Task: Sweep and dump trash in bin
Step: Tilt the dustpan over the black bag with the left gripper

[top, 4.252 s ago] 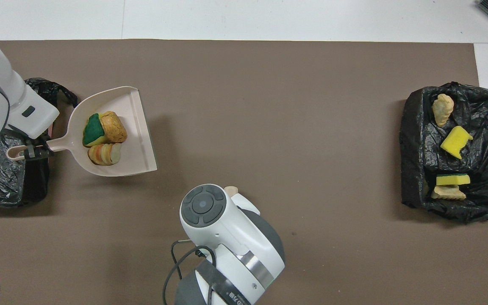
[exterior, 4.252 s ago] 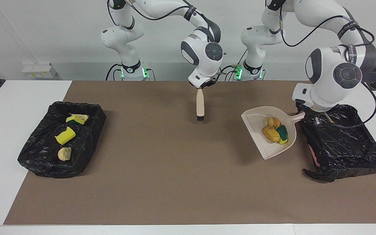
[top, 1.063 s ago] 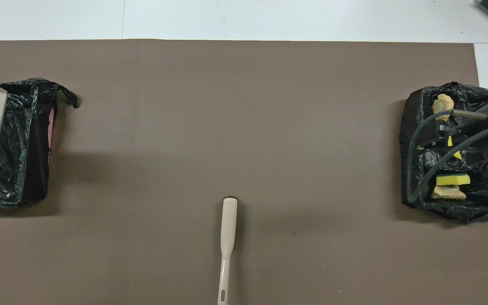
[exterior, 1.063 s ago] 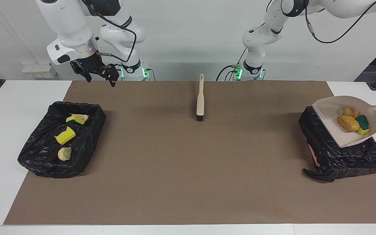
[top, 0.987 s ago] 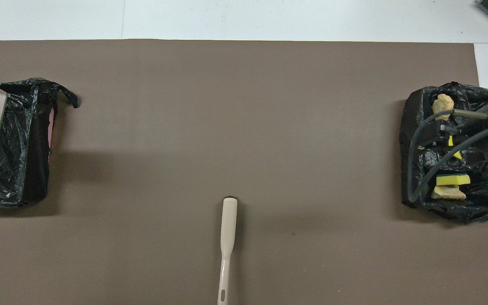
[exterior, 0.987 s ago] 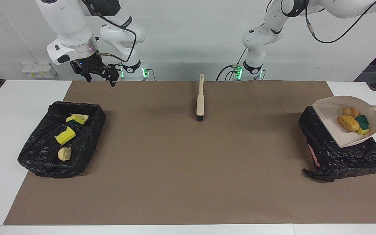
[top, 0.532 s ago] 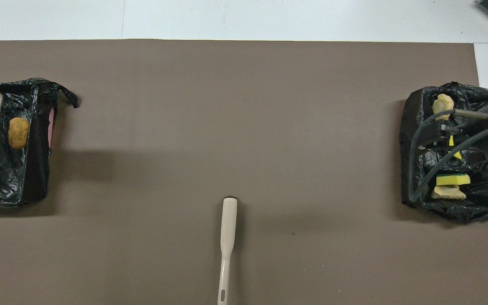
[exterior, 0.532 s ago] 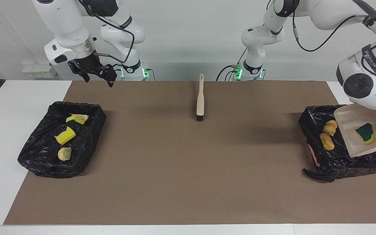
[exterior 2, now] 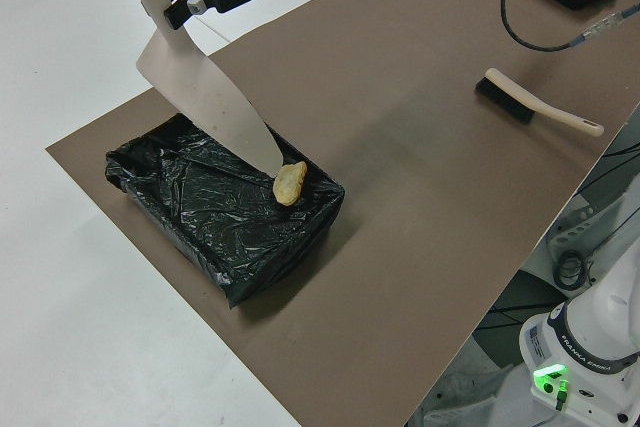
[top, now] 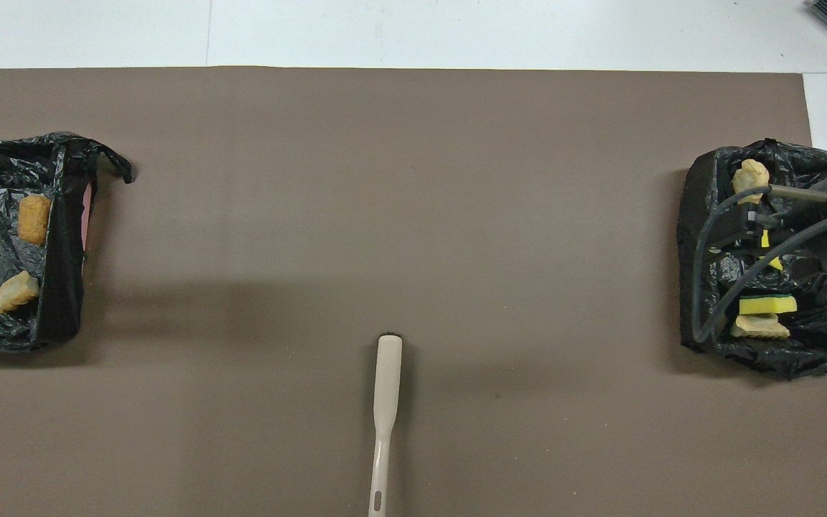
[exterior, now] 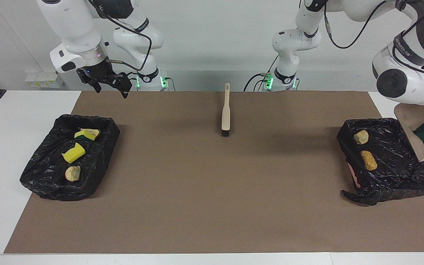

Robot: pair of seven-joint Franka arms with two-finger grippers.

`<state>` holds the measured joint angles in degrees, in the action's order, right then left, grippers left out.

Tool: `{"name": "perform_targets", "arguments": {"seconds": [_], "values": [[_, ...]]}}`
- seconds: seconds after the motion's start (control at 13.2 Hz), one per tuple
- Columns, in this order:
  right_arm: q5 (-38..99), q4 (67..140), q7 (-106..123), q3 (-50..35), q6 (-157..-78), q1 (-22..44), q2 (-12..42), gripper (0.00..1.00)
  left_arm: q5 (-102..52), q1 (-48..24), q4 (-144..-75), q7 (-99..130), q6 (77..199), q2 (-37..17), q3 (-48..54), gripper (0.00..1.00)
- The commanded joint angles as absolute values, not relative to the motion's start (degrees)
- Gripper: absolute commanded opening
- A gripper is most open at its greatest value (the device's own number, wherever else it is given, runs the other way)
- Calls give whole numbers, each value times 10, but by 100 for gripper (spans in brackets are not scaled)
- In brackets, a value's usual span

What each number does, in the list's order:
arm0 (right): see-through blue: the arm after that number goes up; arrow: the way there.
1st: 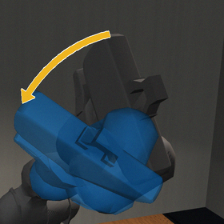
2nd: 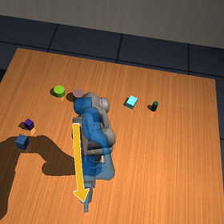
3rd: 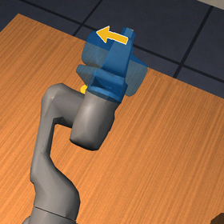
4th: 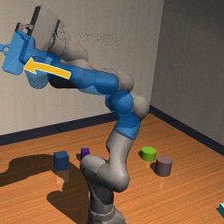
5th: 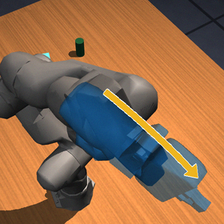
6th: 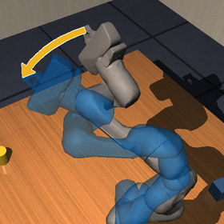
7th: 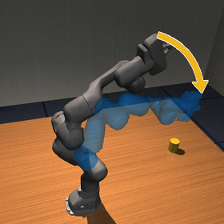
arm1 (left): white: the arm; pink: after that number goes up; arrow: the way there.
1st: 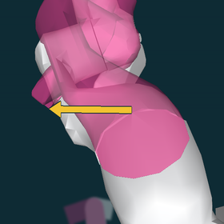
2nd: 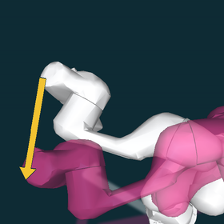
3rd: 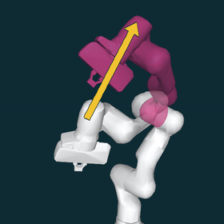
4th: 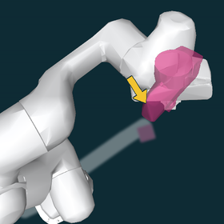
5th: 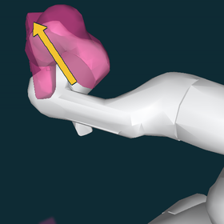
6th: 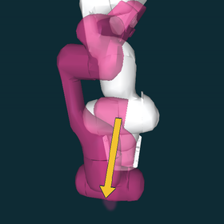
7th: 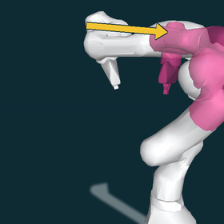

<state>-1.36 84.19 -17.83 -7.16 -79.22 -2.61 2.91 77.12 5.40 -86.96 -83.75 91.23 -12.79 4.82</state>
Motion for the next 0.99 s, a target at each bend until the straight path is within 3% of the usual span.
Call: {"name": "perform_targets", "arguments": {"seconds": [0.0,0.23,0.38,0.68,0.91], "values": [[-10,862,-161,-75,-809,-35,14,100,819,36,-916,-831,902,-101,41,0],[-10,862,-161,-75,-808,-35,14,100,852,28,-990,-824,911,-71,43,0],[-9,862,-161,-75,-809,-35,14,100,852,17,-1024,-758,907,-105,43,0],[-10,862,-161,-75,-809,-35,14,100,902,-3,-1025,-738,848,-110,40,0],[-10,862,-161,-75,-809,-35,14,100,919,-10,-1005,-735,831,-79,42,0]]}}
